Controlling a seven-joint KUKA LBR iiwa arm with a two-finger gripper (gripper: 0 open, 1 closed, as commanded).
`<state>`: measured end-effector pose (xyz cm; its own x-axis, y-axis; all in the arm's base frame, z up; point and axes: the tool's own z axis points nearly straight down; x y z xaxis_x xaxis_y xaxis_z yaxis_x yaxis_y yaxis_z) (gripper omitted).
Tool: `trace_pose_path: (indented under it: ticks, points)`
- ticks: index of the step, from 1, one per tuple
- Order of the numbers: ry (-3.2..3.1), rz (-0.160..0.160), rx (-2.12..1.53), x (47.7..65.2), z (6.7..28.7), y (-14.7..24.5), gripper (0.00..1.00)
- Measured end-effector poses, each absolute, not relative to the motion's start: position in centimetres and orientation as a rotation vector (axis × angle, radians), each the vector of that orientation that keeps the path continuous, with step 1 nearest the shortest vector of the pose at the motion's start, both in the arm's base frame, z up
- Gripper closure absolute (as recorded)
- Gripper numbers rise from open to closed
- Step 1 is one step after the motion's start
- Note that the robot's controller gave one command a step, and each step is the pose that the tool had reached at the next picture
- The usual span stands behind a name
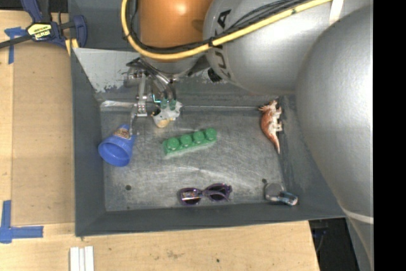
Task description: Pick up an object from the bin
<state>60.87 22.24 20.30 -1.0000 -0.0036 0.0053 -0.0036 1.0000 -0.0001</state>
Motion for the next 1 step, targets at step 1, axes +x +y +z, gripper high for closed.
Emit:
trace_pose_path:
  ticks: [1]
  points:
    - [-3.145, -0.003, 0.0, 61.08, 20.79, 22.14, 0.0]
